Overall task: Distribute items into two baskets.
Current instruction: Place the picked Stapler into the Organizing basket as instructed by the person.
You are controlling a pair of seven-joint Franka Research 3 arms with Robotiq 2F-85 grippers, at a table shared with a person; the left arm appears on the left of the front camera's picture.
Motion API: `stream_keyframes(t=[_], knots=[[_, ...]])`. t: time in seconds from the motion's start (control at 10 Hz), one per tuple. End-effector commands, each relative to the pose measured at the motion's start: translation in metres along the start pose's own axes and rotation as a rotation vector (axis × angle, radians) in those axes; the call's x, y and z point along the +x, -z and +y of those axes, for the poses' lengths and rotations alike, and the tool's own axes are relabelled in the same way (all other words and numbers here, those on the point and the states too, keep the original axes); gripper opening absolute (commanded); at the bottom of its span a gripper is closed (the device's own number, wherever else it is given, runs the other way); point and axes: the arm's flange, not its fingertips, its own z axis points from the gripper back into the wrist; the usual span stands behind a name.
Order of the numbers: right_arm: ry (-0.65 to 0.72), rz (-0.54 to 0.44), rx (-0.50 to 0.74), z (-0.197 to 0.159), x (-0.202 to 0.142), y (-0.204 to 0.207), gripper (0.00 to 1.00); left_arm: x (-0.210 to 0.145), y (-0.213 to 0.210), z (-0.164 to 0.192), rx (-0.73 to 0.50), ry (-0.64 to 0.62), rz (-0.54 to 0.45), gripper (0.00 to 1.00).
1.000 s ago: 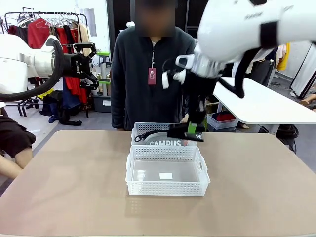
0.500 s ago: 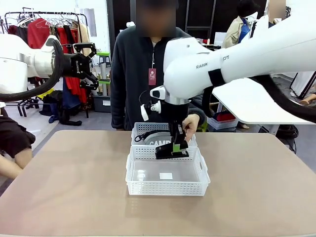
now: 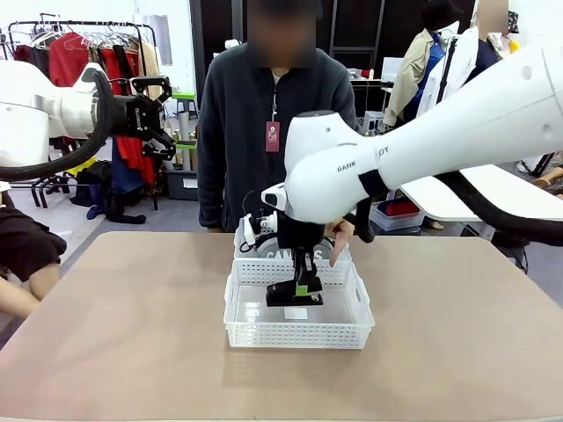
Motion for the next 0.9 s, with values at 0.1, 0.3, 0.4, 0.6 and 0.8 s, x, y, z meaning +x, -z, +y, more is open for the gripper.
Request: stream_keyframes(t=[0.1, 0.3, 0.4, 0.6, 0.8], knots=[[0.028, 0.040, -0.100, -0.001, -0.003, 0.025, 0.00, -0.001, -0.001, -0.003, 0.002, -0.009, -0.001, 1.00], [0.033, 0.053, -0.090, -0.004, -0.002, 0.036, 0.00, -0.001, -0.001, -0.003, 0.002, -0.009, -0.001, 1.00], [0.035, 0.061, -0.078, -0.006, -0.003, 0.039, 0.00, -0.001, -0.001, -0.003, 0.002, -0.009, -0.001, 1.00], [0.049, 0.069, -0.066, -0.011, -0.004, 0.043, 0.17, -0.001, -0.001, -0.003, 0.002, -0.009, -0.001, 1.00], [0.062, 0.066, -0.063, -0.011, -0.004, 0.042, 0.54, -0.001, -0.001, -0.003, 0.002, -0.009, -0.001, 1.00]])
